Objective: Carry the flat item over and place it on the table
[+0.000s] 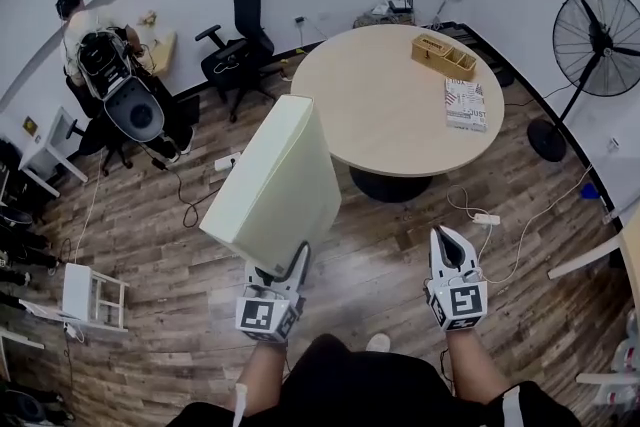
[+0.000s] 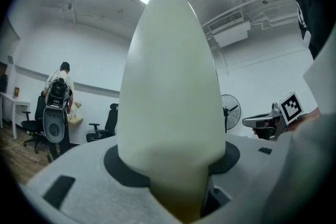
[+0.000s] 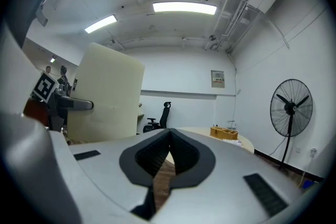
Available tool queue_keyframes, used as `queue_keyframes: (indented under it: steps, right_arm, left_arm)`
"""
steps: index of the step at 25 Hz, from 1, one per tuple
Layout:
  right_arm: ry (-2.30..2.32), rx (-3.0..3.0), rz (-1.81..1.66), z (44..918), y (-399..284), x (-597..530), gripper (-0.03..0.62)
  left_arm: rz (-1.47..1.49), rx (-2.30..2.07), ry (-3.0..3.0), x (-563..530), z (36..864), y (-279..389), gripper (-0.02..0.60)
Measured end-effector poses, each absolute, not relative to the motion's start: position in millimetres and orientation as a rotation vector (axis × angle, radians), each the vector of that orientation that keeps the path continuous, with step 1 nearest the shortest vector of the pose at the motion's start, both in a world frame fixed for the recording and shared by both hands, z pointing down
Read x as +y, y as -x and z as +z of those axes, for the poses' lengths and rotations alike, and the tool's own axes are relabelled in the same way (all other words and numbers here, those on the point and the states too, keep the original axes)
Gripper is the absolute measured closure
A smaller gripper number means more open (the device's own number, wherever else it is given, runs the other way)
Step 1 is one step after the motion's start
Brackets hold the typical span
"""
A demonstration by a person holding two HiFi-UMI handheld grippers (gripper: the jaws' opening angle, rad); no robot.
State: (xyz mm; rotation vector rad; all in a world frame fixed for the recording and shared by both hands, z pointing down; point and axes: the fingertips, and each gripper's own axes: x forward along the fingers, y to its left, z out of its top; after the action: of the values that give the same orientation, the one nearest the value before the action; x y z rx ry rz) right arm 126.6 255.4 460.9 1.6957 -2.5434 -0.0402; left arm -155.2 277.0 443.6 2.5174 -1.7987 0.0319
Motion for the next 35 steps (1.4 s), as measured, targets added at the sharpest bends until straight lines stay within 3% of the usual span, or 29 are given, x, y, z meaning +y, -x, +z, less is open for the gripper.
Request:
queue_keyframes:
  steps: [14,35]
  right_arm:
    - [-1.661,-2.547,-0.016,471.6,-131.2,129.1,0.597]
    - [-1.713,-2.484,0.012,462.1,-75.4,-96.9,0.597]
  left_arm:
    - [0.035,-1.771,-2.546,146.6,461.8,146.2,0.322]
    - [0.02,-1.609,-2.61,-101.6,461.6,184.3,0.325]
